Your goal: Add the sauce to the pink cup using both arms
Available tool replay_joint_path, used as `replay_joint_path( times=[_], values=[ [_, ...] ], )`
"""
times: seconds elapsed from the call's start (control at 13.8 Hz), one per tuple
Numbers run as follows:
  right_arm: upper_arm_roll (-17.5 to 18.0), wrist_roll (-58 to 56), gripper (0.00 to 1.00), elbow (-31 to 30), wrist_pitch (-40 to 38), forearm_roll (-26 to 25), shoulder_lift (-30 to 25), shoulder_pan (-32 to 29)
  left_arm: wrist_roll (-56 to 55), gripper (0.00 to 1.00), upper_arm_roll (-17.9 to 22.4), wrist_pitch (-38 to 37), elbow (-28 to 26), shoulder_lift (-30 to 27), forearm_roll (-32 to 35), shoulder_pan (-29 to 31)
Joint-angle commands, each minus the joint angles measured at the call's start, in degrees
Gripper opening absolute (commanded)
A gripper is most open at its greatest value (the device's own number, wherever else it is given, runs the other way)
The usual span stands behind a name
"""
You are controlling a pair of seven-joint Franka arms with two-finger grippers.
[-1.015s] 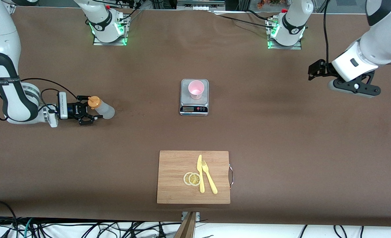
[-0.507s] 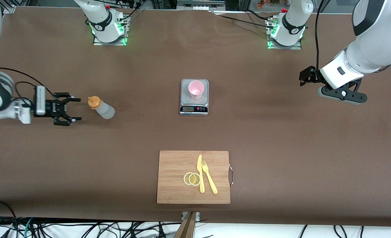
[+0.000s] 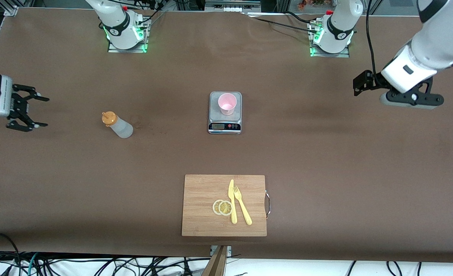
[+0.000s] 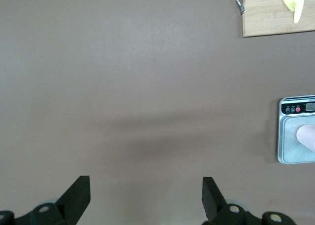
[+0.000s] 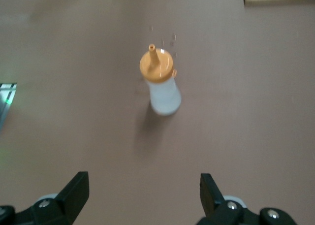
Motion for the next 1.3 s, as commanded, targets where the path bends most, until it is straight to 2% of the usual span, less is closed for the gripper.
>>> replay_joint_path(
  times=[0.0, 0.22, 0.51, 0.65, 1.09, 1.23],
  values=[
    [1.3, 10.7, 1.00, -1.7, 1.3, -7.2, -6.8, 2.0, 0.5, 1.00, -0.7, -1.1, -0.9, -1.7, 0.7, 1.3],
    [2.5, 23.6, 1.00, -1.7, 1.1, -13.5, -11.7, 5.4, 0.6, 1.00, -1.2, -1.9, -0.7, -1.4, 0.7, 1.1],
    [4.9, 40.2, 1.00, -1.5, 1.4, -16.1, -14.9, 8.3, 1.6, 1.00, -1.2, -2.5, -0.7, -1.1, 0.5, 1.1],
    [6.2, 50.9, 1.00, -0.1, 1.5, -16.2, -15.1, 9.0, 1.6, 1.00, -1.3, -2.7, -0.3, -1.1, 0.5, 1.0],
    [6.2, 94.7, 1.00, 0.1, 1.2, -15.3, -16.4, 13.7, 1.5, 1.00, -1.2, -2.9, 0.0, -0.8, 0.5, 1.1],
    [6.2, 104.5, 1.00, 0.6, 0.8, -15.2, -16.8, 14.3, 1.5, 1.00, -1.2, -3.2, 0.0, -0.8, 0.5, 1.2]
  ],
)
